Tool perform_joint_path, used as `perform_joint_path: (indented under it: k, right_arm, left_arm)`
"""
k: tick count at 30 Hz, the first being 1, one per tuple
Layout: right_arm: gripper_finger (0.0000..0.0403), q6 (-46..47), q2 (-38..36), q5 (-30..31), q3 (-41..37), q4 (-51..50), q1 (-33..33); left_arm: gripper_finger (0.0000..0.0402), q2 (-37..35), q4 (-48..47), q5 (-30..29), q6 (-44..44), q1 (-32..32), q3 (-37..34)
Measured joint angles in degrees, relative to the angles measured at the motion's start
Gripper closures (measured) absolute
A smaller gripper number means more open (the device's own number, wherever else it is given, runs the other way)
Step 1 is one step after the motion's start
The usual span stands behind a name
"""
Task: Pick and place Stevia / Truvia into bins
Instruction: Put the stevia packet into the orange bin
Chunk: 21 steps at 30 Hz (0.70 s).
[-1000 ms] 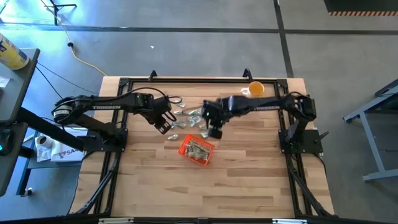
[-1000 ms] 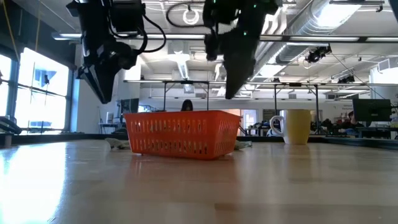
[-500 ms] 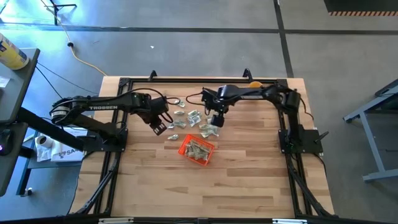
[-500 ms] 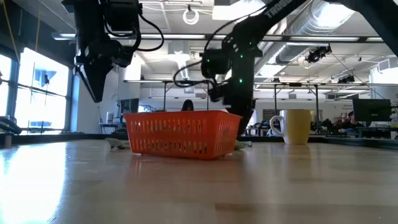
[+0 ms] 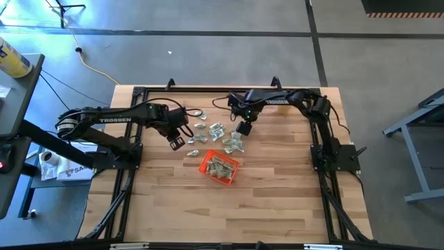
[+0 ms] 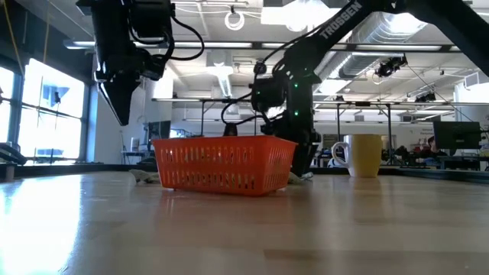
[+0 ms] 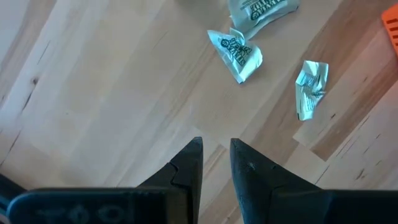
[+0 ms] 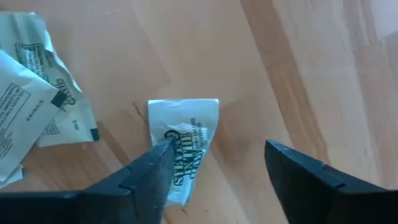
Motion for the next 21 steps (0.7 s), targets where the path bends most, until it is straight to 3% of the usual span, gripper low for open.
perform_joint_path:
  k: [4, 10, 15, 21]
  right_arm:
    - [0.0220, 0.8, 0.5, 1.1, -0.1, 0.0, 2.3]
    - [0.0385, 0.7, 0.3, -3.1, -0.2, -0.9, 4.7]
    - [0.0392, 2.6, -4.7, -8.9, -0.9, -1.7, 6.9]
    - [0.0401, 6.4, -17.5, -11.9, -0.5, 1.1, 10.9]
  left_arm:
    - [0.0286, 0.0, 0.0, 0.0, 0.0, 0.0, 0.0]
    - [0.0286, 0.0, 0.1, -1.3, -0.1, 0.0, 0.0]
    - [0.0286, 0.0, 0.1, -1.4, -1.6, 0.0, 0.0]
    - [0.0286, 0.0, 0.4, -2.1, -4.4, 0.0, 0.0]
